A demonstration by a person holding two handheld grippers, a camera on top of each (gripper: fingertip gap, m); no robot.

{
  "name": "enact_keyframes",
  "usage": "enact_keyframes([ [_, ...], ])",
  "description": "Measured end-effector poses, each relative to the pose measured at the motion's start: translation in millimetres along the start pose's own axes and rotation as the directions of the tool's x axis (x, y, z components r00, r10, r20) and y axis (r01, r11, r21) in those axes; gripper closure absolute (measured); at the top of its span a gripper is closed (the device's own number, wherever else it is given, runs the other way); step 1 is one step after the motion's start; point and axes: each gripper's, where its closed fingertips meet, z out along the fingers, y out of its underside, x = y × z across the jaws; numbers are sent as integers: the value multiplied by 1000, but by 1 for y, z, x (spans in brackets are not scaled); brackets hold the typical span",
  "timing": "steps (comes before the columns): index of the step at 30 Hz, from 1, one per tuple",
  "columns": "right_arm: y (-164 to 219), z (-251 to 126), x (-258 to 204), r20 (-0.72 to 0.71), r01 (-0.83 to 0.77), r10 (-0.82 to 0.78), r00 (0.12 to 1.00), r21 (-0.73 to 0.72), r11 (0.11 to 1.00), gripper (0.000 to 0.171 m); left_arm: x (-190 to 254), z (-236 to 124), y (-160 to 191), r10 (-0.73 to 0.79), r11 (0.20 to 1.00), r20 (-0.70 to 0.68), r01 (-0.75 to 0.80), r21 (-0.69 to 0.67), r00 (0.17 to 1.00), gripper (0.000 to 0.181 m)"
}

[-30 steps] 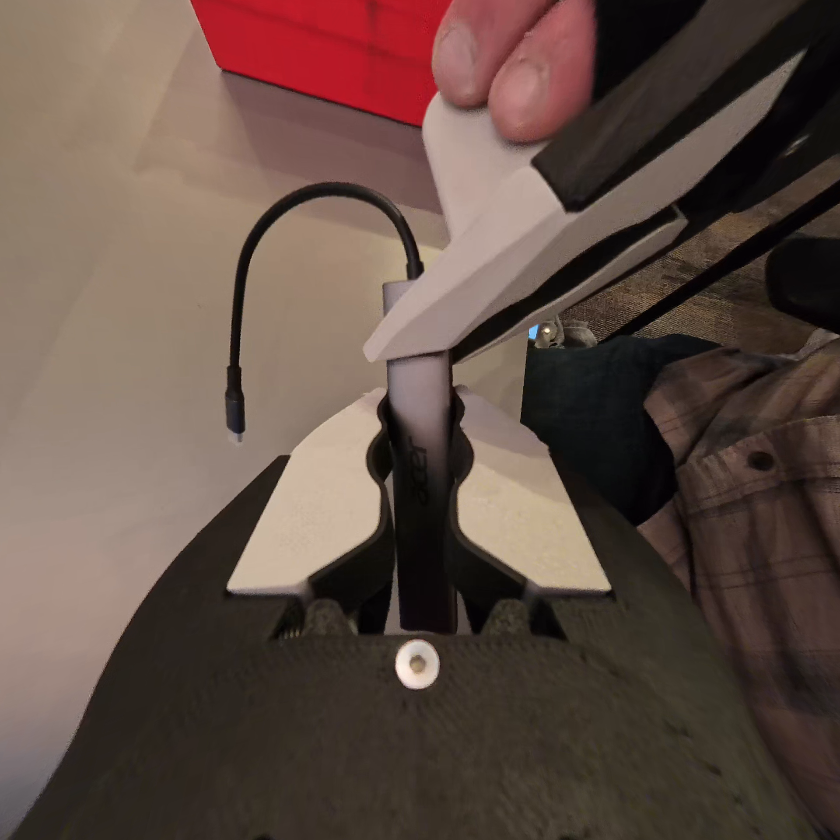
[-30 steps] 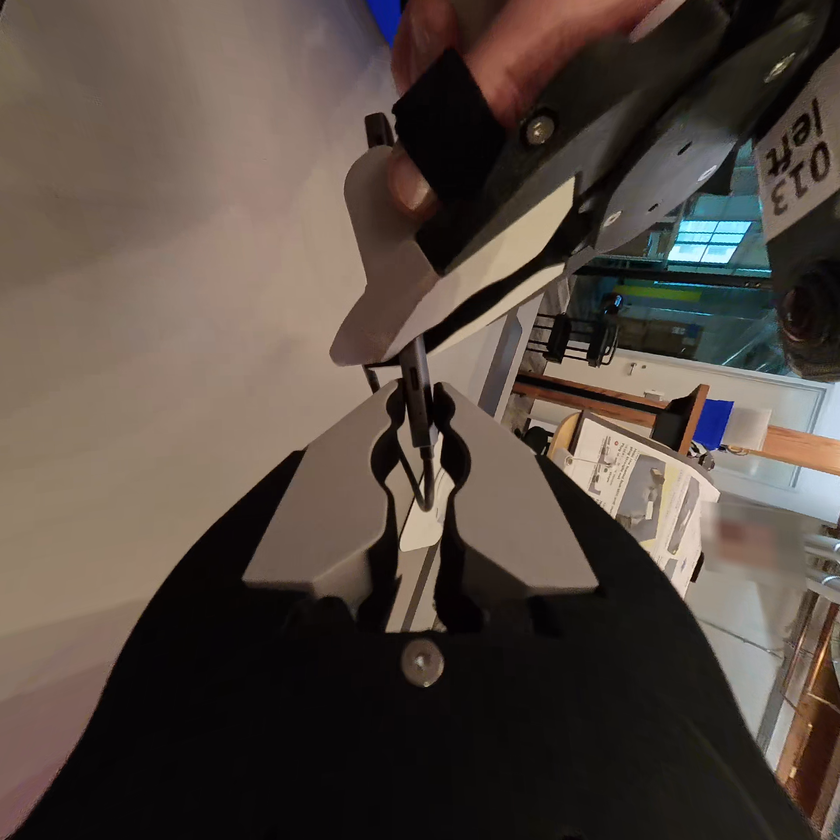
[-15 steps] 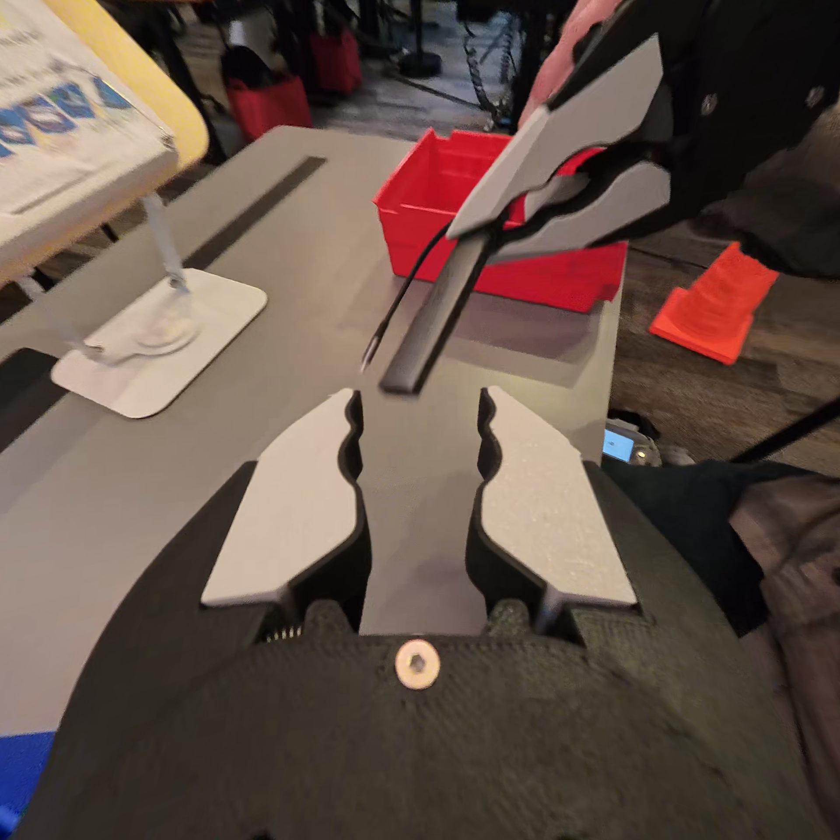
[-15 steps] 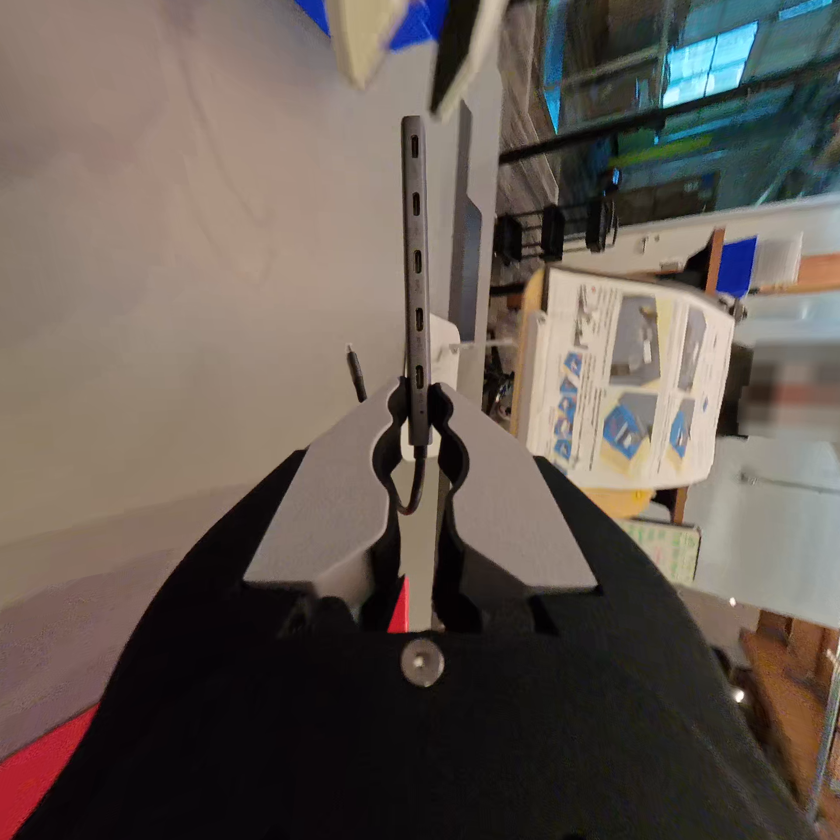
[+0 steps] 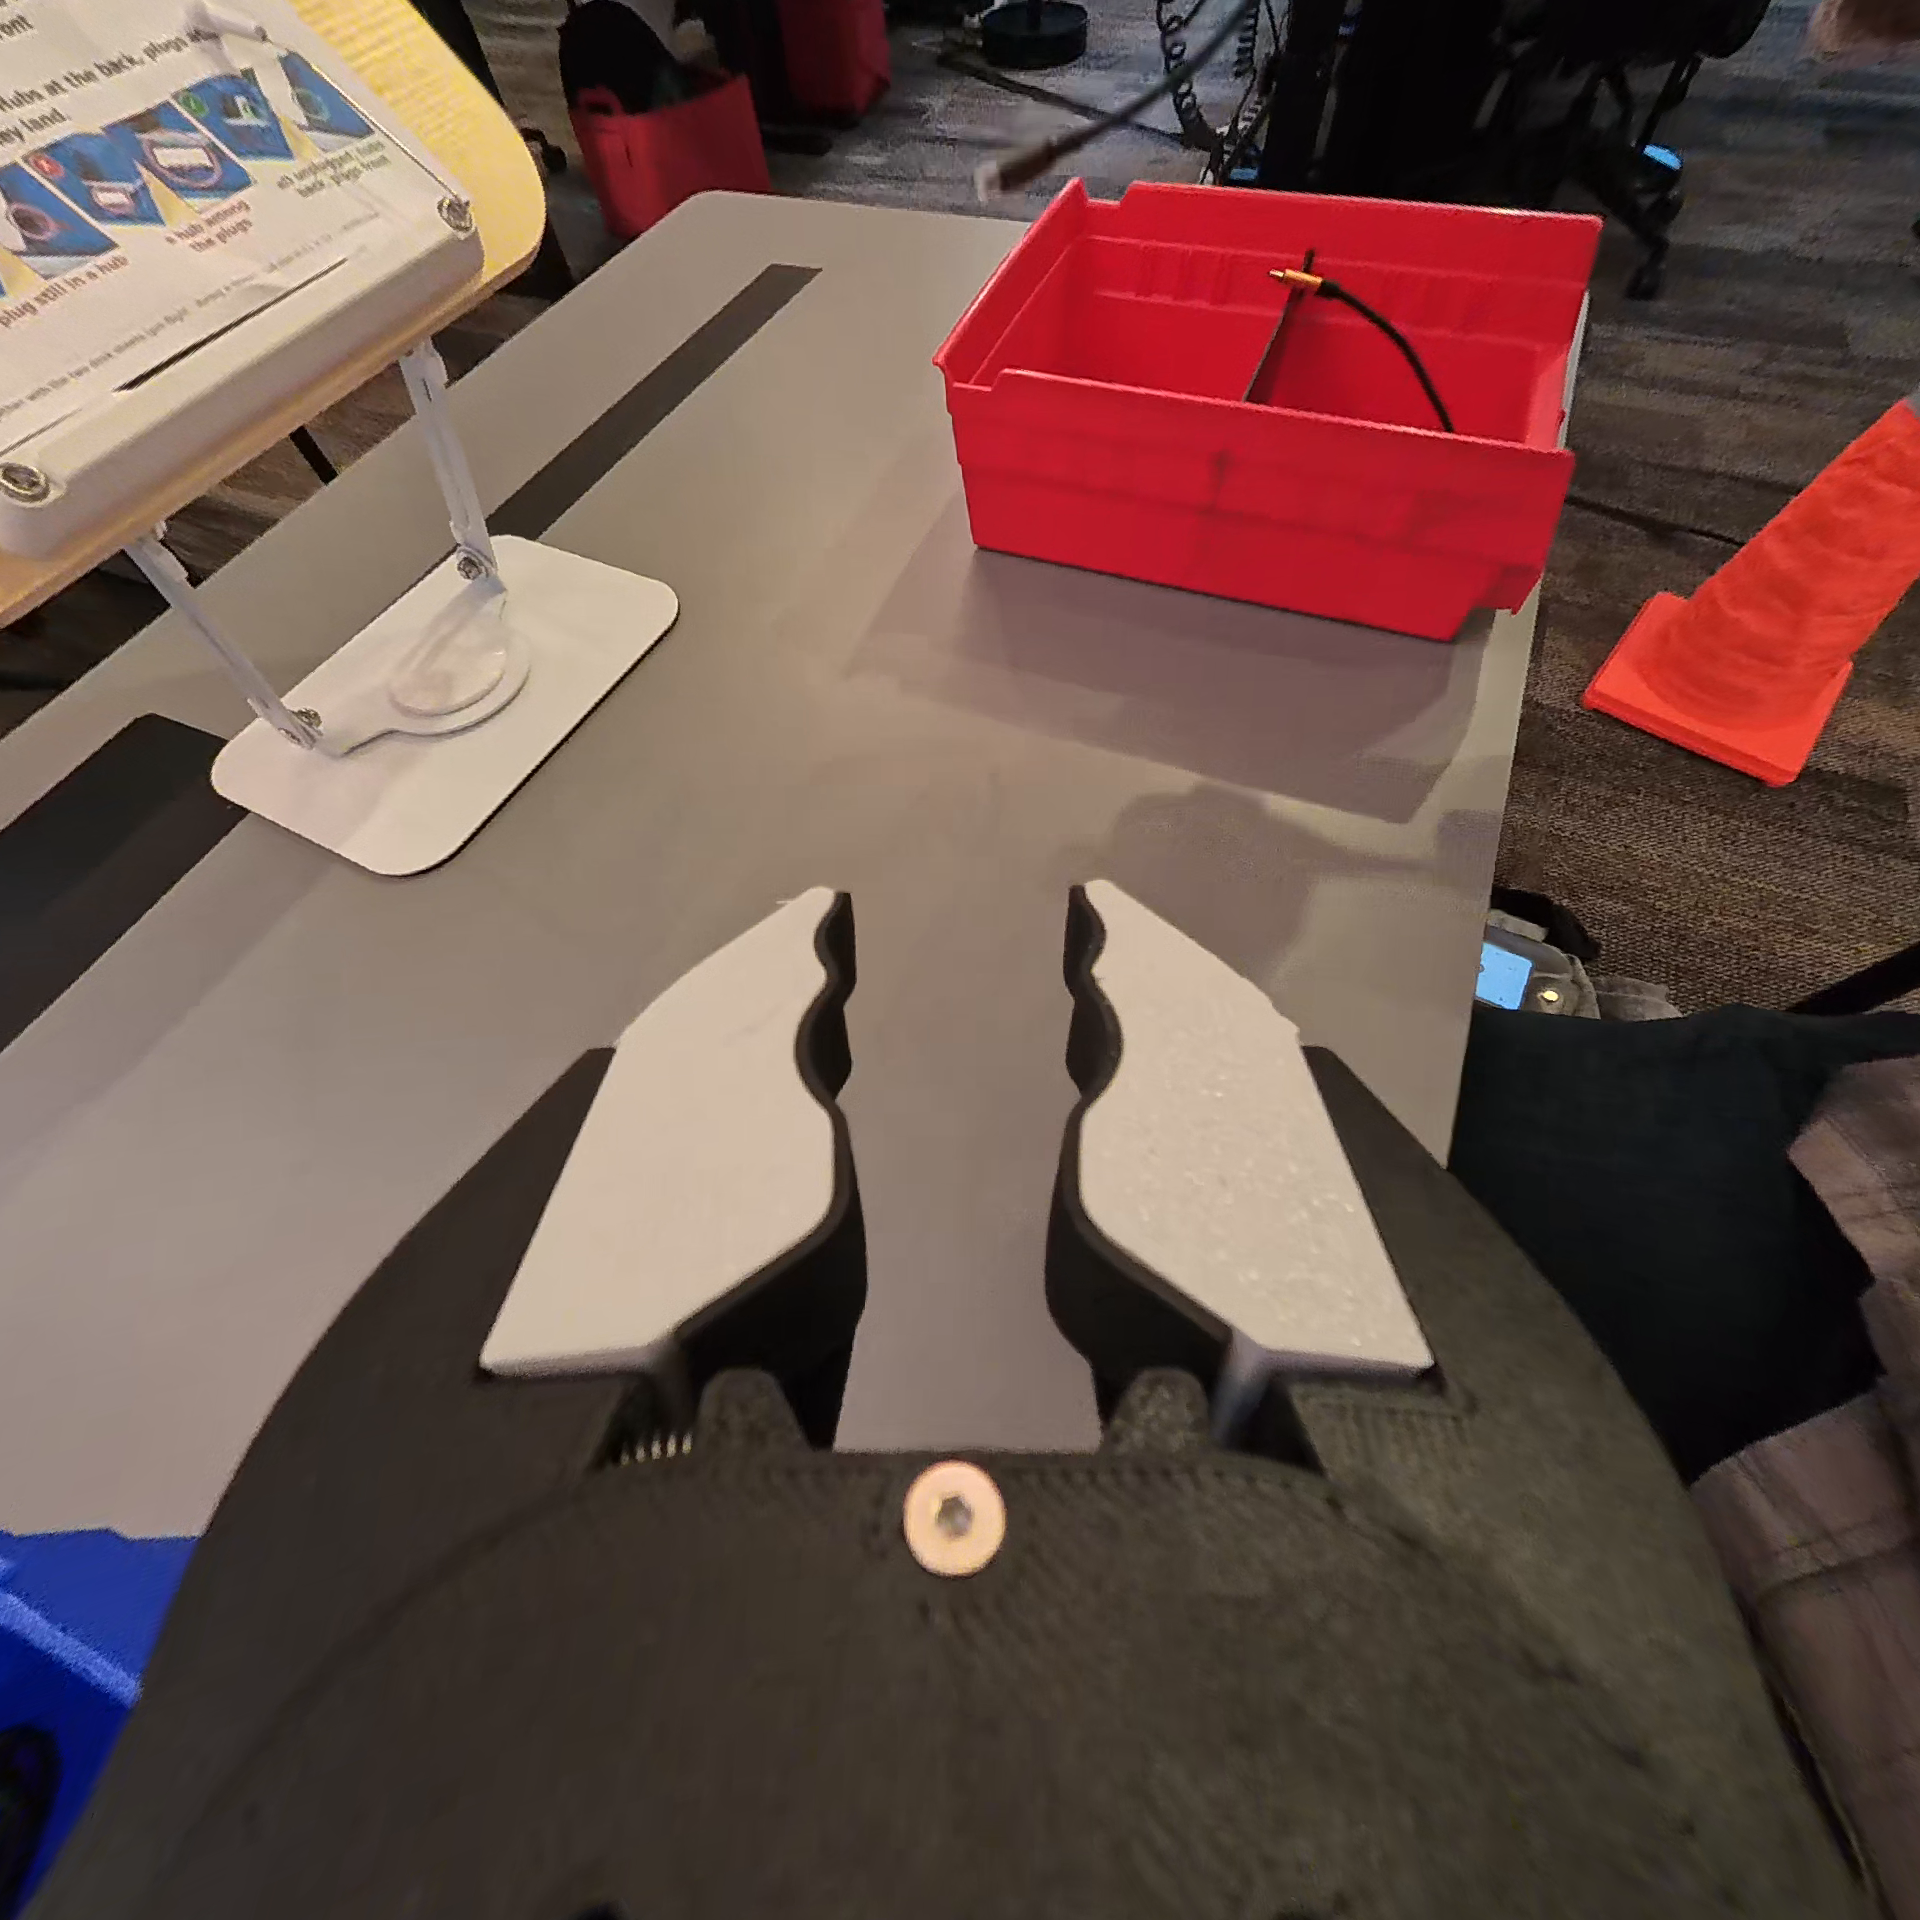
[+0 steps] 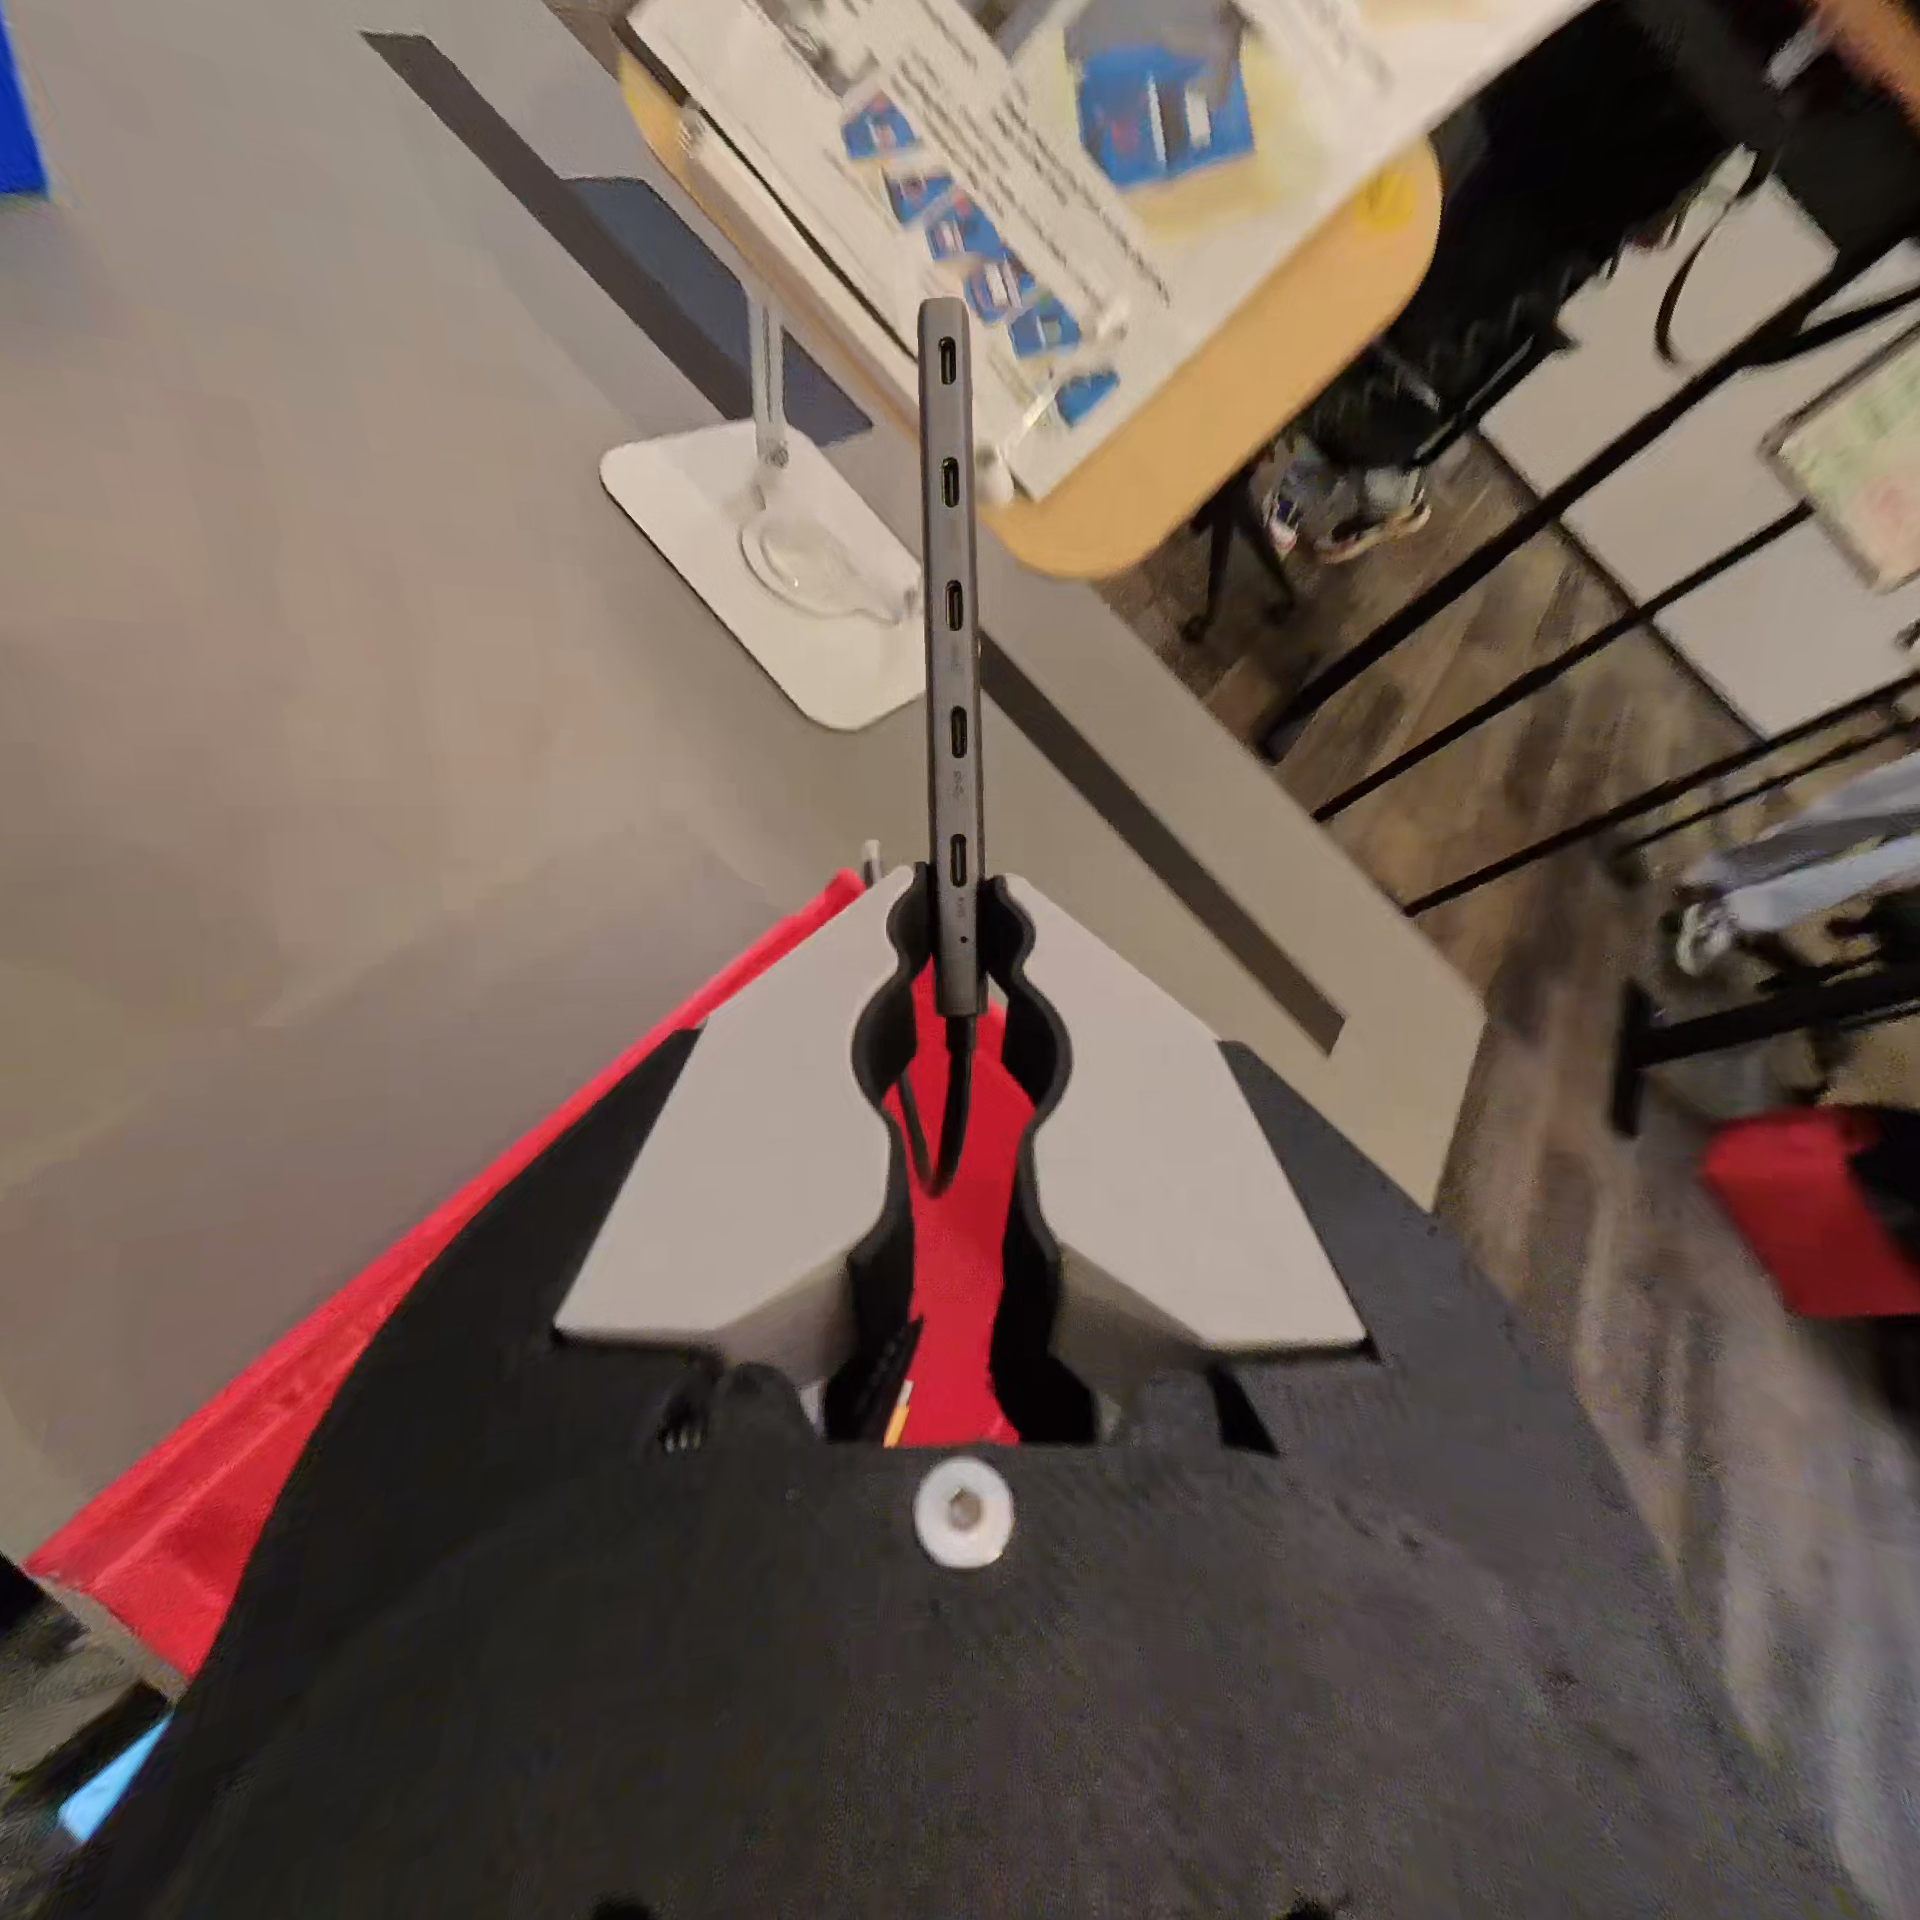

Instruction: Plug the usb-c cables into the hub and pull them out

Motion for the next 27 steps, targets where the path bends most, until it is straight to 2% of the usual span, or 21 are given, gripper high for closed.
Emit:
enact_keyframes([
  [5, 72, 28, -9, 137, -206, 216, 967, -83, 975, 164, 0, 5, 7, -10, 1000, -3, 9, -21, 1000, 144],
  [12, 145, 62, -18, 175, -304, 368, 913, -307, 902, 164, 1, 12, 18, -12, 998, -13, 12, -57, 1000, 144],
  [15, 173, 68, -21, 164, -237, 341, 926, -452, 860, 164, 2, 15, 22, -17, 997, -23, 16, -72, 1000, 144],
  [18, 202, 72, -18, 153, -83, 217, 964, -601, 795, 163, 3, 18, 27, -18, 996, -32, 15, -88, 999, 144],
  [22, 232, 68, -15, 187, 91, 90, 978, -776, 625, 155, 3, 19, 31, -7, 994, -33, 3, -111, 999, 143],
  [27, 212, 74, -3, 164, 80, 68, 984, -754, 652, 138, 0, 17, 32, 5, 993, -22, -8, -121, 1000, 142],
])
